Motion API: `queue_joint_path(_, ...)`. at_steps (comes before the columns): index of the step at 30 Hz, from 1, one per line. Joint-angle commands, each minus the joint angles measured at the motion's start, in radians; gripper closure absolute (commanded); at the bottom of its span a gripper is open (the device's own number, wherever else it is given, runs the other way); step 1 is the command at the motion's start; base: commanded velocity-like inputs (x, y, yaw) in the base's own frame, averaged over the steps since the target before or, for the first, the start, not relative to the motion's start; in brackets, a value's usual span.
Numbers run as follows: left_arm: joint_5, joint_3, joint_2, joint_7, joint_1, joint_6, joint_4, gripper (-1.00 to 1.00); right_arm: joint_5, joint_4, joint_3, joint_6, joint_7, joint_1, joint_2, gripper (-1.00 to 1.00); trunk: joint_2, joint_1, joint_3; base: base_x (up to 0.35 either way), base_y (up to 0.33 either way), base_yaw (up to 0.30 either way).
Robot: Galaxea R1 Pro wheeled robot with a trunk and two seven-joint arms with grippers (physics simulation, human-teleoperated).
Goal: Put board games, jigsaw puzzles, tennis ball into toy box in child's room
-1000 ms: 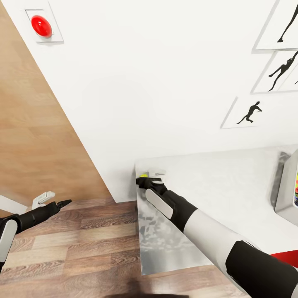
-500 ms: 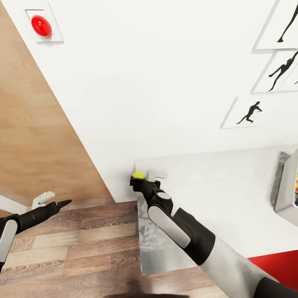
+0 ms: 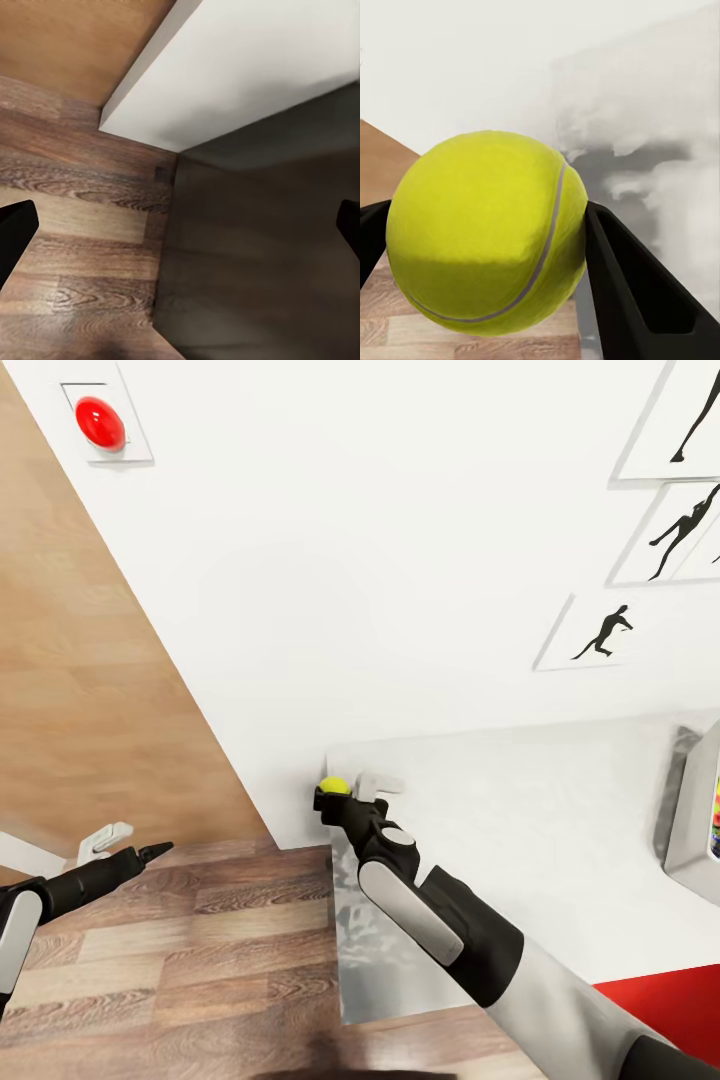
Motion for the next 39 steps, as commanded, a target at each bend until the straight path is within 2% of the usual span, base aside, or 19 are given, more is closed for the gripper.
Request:
queue_joint_path(1,0.000,0.002,-0.001,-0.004,-0.001,0.006,0.000,-1.00,-0.007,-0.001,0.001,0.001,-0.004,-0.001,0.000,1.00,-0.002,0.001,-0.002,0.000,0.000,0.000)
queue_joint_path(11,-0.001,0.002,-0.006,-0.005,0.000,0.005,0.000,-1.00,-0.006,-0.001,0.002,0.001,0.002,-0.001,0.000,1.00,-0.002,0.001,-0.002,-0.162,0.000,-0.017)
queue_joint_path(21,-0.001,0.003,-0.007,-0.010,-0.001,0.004,-0.001,-1.00,-0.006,0.001,0.002,0.001,0.004,-0.001,0.000,1.00,-0.002,0.001,0.002,-0.171,0.021,-0.231)
queue_joint_path(31,-0.001,0.004,-0.006,-0.012,-0.001,0.004,-0.001,-1.00,-0.005,0.001,0.003,0.000,0.004,-0.001,0.000,1.00,-0.002,0.001,0.008,-0.182,0.174,-0.262)
queue_joint_path(39,-0.001,0.006,-0.006,-0.014,-0.001,0.004,-0.001,-1.00,-0.003,-0.001,0.011,-0.003,0.004,-0.001,0.005,1.00,-0.002,0.001,0.008,-0.014,0.023,-0.046)
